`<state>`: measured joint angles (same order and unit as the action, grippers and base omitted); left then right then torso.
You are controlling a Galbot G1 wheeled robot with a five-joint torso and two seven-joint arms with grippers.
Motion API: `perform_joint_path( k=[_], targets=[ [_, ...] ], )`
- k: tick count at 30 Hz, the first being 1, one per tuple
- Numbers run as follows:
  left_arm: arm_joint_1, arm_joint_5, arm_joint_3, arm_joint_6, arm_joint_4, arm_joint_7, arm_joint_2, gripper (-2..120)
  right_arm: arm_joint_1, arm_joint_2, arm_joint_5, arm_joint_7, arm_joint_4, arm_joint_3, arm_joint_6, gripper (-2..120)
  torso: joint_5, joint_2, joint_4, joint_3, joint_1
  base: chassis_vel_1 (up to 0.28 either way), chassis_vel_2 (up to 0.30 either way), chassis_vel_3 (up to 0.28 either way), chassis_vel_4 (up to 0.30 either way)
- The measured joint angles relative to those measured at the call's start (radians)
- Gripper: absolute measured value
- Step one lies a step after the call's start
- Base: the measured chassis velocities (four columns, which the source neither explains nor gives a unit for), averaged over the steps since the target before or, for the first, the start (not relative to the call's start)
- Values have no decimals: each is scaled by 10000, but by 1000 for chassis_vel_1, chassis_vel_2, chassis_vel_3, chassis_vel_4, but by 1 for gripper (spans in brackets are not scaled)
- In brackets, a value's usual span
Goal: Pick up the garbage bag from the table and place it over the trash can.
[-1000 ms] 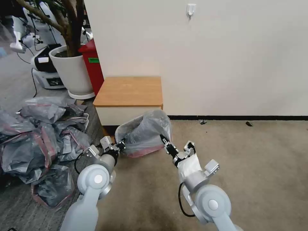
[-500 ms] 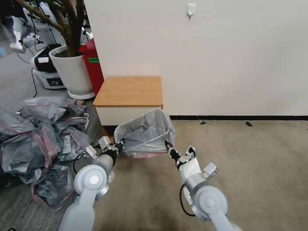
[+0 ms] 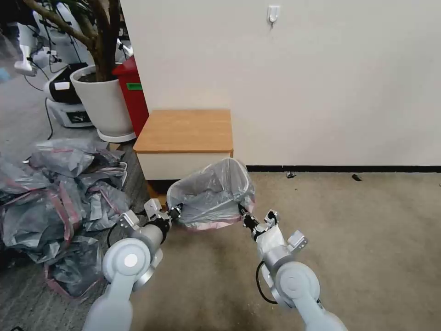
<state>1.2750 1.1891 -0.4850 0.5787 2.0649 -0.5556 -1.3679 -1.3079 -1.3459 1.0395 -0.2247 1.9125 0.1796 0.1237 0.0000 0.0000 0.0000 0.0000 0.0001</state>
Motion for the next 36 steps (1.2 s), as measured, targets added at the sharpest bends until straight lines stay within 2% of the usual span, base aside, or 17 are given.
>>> perform_joint_path(
  k=[2,5,6,10,11,13,14,17,19,21,22,24,25,28,31,36],
  targets=[
    [0,3,0,10,-7,0,33,2,1,47,-227,10,1,-41,-35,0,0,1,0,0,0,0,0,0,0],
    [-14,-12,-40,13,-63,40,259,2,-50,277,-1191,295,-21,-180,-241,12,0,0,0,0,0,0,0,0,0],
    [-14,-12,-40,13,-63,40,259,2,-50,277,-1191,295,-21,-180,-241,12,0,0,0,0,0,0,0,0,0],
    [-109,-22,-106,13,-172,235,629,2,-204,593,-2217,618,-150,-429,-477,29,0,0,0,0,0,0,0,0,0],
    [-109,-22,-106,13,-172,235,629,2,-204,593,-2217,618,-150,-429,-477,29,0,0,0,0,0,0,0,0,0],
    [-154,-24,-134,3,-204,317,765,2,-306,769,-2495,748,-218,-499,-533,41,0,0,0,0,0,0,0,0,0],
    [-154,-24,-134,3,-204,317,765,2,-306,769,-2495,748,-218,-499,-533,41,0,0,0,0,0,0,0,0,0],
    [-203,-23,-156,-34,-295,434,859,2,-458,880,-2651,806,-239,-547,-614,55,0,0,0,0,0,0,0,0,0],
    [-225,-22,-157,-44,-353,498,900,2,-499,883,-2669,808,-234,-548,-644,59,0,0,0,0,-1,0,0,0,0],
    [-257,-22,-123,-61,-446,631,996,2,-555,906,-2708,883,-214,-533,-771,71,0,0,0,0,-1,0,0,0,0],
    [-257,-22,-123,-61,-446,631,996,2,-555,906,-2708,883,-214,-533,-771,71,0,0,0,0,-1,0,0,0,0],
    [-269,-20,-69,-64,-491,799,1083,2,-577,977,-2710,1056,-171,-518,-942,81,0,0,0,0,0,0,0,0,0],
    [-269,-20,-69,-64,-491,799,1083,2,-577,977,-2710,1056,-171,-518,-942,81,0,0,0,0,0,0,0,0,0],
    [-279,-20,-10,-81,-528,865,1150,2,-565,1035,-2443,1172,-63,-452,-1114,95,0,0,0,0,-1,0,0,0,0],
    [-279,-29,17,-155,-558,894,1154,2,-569,1008,-2140,1085,46,-363,-1114,100,0,0,0,0,-1,0,0,0,0],
    [-345,-39,37,-248,-705,977,1240,2,-726,980,-2103,1032,144,-151,-1099,100,0,0,0,0,-2,0,0,0,0]
  ],
)
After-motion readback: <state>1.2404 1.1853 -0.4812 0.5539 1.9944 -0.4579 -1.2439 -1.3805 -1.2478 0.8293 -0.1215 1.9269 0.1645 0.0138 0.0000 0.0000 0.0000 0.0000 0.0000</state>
